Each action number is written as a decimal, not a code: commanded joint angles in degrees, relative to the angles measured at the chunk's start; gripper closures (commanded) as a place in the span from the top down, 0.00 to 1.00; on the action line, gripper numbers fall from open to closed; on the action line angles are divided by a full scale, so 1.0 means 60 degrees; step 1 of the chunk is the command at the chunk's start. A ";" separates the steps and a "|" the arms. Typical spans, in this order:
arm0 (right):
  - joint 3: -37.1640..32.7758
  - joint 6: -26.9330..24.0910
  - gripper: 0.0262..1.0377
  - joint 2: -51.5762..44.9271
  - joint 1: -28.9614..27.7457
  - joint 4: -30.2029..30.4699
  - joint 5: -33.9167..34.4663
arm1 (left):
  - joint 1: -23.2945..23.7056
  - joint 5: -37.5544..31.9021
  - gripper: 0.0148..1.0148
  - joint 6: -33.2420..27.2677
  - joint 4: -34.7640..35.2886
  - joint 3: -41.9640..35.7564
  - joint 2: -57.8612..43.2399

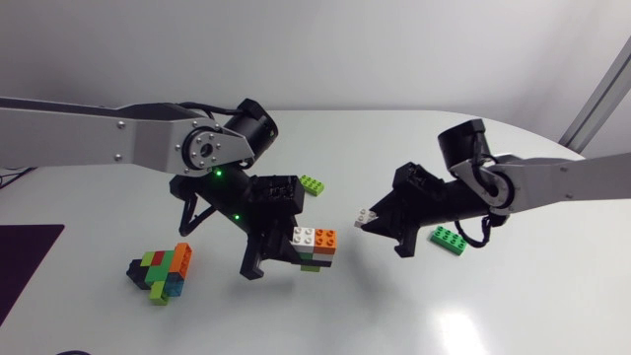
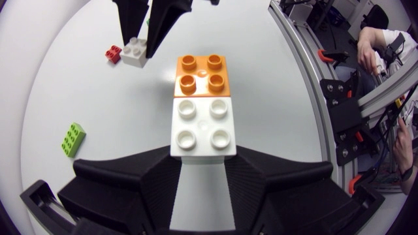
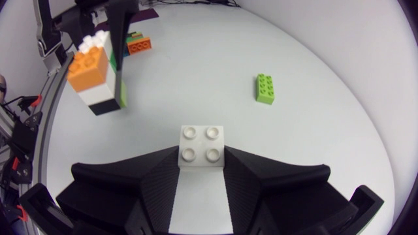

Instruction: Separate the duplo bricks

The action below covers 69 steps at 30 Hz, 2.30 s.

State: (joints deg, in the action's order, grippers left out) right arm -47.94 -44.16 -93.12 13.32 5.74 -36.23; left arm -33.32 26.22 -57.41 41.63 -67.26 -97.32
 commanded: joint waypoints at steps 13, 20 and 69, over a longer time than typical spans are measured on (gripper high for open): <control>0.0578 0.0036 0.28 -0.1809 0.0314 -0.1733 0.0545 | -0.0115 0.0040 0.34 -0.0071 -0.0082 0.0210 0.0018; 0.0754 0.0036 0.29 -0.2468 0.0709 -0.2538 0.0911 | -0.0203 0.0040 0.34 -0.0027 -0.0156 0.0224 -0.0069; 0.0798 0.0622 0.76 0.2512 0.2233 0.1622 -0.0803 | -0.0687 -0.0034 0.34 0.0149 -0.0375 -0.0171 -0.0538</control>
State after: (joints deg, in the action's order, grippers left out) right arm -45.08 -41.15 -76.97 26.26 16.08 -41.54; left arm -37.15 25.74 -57.12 39.64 -66.96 -99.50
